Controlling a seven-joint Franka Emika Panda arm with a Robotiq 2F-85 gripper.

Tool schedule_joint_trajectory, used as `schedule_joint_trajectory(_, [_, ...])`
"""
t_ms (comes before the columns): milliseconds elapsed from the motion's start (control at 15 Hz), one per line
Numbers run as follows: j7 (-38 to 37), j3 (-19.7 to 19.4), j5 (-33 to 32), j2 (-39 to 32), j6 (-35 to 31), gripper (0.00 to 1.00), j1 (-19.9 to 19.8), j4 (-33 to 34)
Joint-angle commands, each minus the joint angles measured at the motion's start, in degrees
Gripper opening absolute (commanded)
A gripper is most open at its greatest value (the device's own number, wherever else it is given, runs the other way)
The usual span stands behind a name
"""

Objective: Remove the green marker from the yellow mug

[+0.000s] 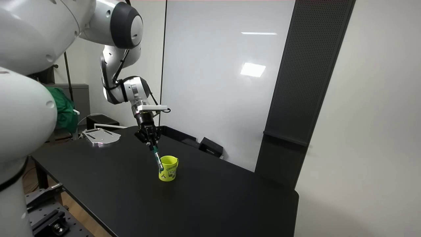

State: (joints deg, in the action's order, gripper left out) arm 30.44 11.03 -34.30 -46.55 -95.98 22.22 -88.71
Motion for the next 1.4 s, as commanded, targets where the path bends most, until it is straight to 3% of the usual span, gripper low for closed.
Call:
schedule_joint_trajectory(0, [0.81,0.95,-0.91,-0.81,-1.57,0.05,-1.14,-2.05])
schedule_joint_trajectory(933, [1.75,0.85,-1.13,-8.27,-2.94,0.05,-1.59,-3.06])
schedule_joint_trajectory(1000, [1.82,0.87,-1.15,-8.32,-3.01,0.44,-1.62,-3.07])
schedule_joint_trajectory(1133, [1.54,0.91,-1.16,-8.43,-3.74,0.51,-1.73,-3.15])
schedule_joint_trajectory(1333, [1.84,1.23,-0.80,-7.38,-5.42,0.72,-2.41,-3.61])
